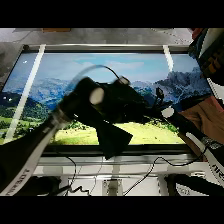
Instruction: Fold the clothes and pants, and hang the long-sleeved shirts on hangers.
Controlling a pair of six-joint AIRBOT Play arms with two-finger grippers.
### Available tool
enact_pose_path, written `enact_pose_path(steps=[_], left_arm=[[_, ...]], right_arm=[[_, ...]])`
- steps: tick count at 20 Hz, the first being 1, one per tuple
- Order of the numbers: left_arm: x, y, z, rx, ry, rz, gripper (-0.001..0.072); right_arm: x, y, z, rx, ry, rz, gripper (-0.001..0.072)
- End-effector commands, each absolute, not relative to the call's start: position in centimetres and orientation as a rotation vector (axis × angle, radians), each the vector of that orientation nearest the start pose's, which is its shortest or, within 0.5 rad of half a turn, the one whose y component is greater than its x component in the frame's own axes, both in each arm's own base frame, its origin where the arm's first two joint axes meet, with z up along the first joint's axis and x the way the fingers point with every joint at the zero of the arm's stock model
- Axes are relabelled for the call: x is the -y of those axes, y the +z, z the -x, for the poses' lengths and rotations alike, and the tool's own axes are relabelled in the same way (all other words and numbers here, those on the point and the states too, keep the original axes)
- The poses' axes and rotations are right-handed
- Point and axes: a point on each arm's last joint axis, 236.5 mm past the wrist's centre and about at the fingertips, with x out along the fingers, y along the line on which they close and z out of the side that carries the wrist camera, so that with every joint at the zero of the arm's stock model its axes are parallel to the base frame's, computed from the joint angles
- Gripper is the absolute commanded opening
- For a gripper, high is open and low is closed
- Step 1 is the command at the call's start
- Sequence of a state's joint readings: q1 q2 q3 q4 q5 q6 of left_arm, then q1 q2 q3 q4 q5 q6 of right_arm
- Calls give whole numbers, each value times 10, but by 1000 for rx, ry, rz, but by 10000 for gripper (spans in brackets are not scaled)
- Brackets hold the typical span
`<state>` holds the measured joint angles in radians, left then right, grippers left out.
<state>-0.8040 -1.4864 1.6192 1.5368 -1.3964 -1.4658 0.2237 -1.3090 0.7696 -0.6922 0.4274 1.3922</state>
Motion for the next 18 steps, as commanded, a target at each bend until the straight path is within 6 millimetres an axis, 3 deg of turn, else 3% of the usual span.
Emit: enact_pose_path(steps=[1, 9, 14, 18], left_arm=[[328, 41, -272, -1204, -800, -750, 704], [352, -11, -234, -1267, -879, -791, 713], [374, -51, -210, -1300, -927, -865, 713], [402, -67, -207, -1247, -940, -821, 712]], right_arm=[[-166, -45, -411, -952, 219, -619, 31], [-149, -34, -434, -837, 158, -617, 31], [-148, -33, -435, -831, 155, -616, 30], [-146, -31, -438, -814, 146, -615, 31]])
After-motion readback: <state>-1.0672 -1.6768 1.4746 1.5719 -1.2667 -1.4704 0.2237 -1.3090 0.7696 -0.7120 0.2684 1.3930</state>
